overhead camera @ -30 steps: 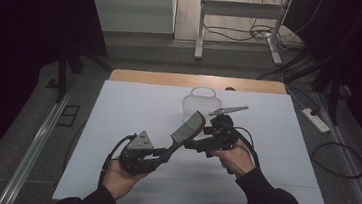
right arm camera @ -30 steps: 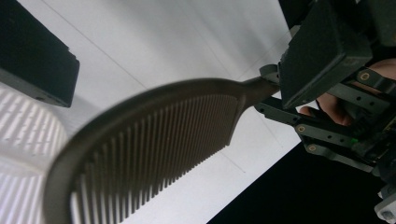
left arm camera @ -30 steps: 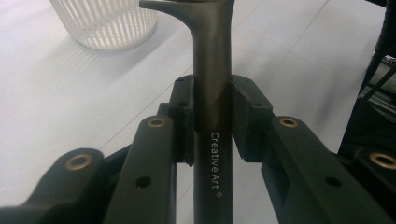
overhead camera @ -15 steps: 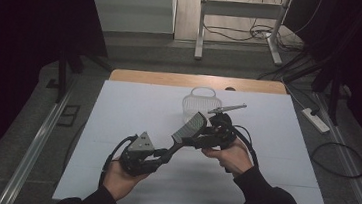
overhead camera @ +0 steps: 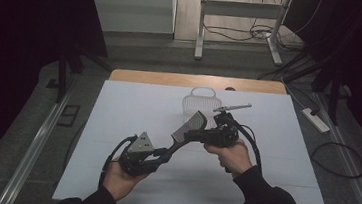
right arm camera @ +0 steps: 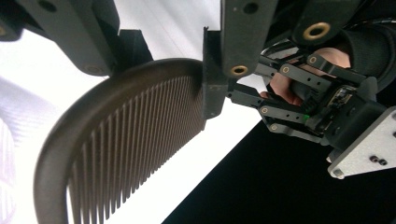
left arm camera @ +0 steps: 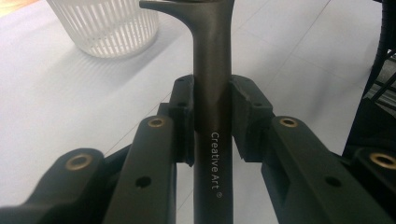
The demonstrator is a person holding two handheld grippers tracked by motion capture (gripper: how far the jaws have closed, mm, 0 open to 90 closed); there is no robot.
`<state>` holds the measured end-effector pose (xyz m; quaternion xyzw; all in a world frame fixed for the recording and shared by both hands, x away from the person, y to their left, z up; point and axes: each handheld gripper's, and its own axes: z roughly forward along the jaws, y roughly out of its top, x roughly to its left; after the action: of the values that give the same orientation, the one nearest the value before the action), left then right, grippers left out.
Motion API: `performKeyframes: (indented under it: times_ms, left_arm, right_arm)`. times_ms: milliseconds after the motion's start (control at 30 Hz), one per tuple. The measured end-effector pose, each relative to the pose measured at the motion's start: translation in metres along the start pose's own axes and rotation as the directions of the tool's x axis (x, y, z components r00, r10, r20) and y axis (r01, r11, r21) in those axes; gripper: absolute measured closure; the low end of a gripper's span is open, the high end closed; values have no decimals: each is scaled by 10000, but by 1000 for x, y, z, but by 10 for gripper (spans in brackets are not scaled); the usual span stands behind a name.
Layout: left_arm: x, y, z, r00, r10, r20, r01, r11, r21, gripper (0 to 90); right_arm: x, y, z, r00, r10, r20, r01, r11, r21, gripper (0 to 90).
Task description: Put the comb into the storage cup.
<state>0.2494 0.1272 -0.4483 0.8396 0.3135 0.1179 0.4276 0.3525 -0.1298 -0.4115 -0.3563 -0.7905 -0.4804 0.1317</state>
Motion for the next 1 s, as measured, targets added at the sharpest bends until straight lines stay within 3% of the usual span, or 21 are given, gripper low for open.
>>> performKeyframes:
  times_ms: [33, 67, 100, 267, 467, 567, 733, 1000]
  left_arm:
    - [0, 0, 0, 10000, 43, 3, -43, 10000, 33, 717]
    - [0, 0, 0, 10000, 43, 3, -43, 10000, 33, 717]
    - [-1, -1, 2, 9999, 100, 4, -100, 9999, 79, 716]
    - [-2, -1, 6, 9998, 197, -54, -195, 9994, 299, 716]
    - [-2, -2, 7, 9997, 138, -180, -134, 9996, 257, 696]
    - [0, -3, 8, 9994, -117, -333, 125, 9996, 251, 629]
    - [1, -4, 9, 9986, -208, -491, 224, 9992, 326, 492]
    - [7, -6, 7, 9968, -687, -407, 699, 9971, 298, 335]
  right_arm:
    - [-2, 0, 0, 9992, 188, -351, -189, 9998, -10, 733]
    - [-2, 0, 0, 9992, 188, -351, -189, 9998, -10, 733]
    - [-5, -1, 0, 9949, 561, -835, -565, 9984, -28, 780]
    - [-8, -2, 1, 9830, 1042, -1514, -1049, 9945, 34, 832]
    - [-6, -2, 1, 9852, 889, -1463, -897, 9960, 17, 837]
    - [-2, -2, 0, 9883, 609, -1398, -647, 9976, -229, 837]
    - [0, -2, -3, 9927, 304, -1169, -354, 9985, -410, 837]
    - [-1, -2, -7, 9965, 52, -836, -104, 9980, -623, 836]
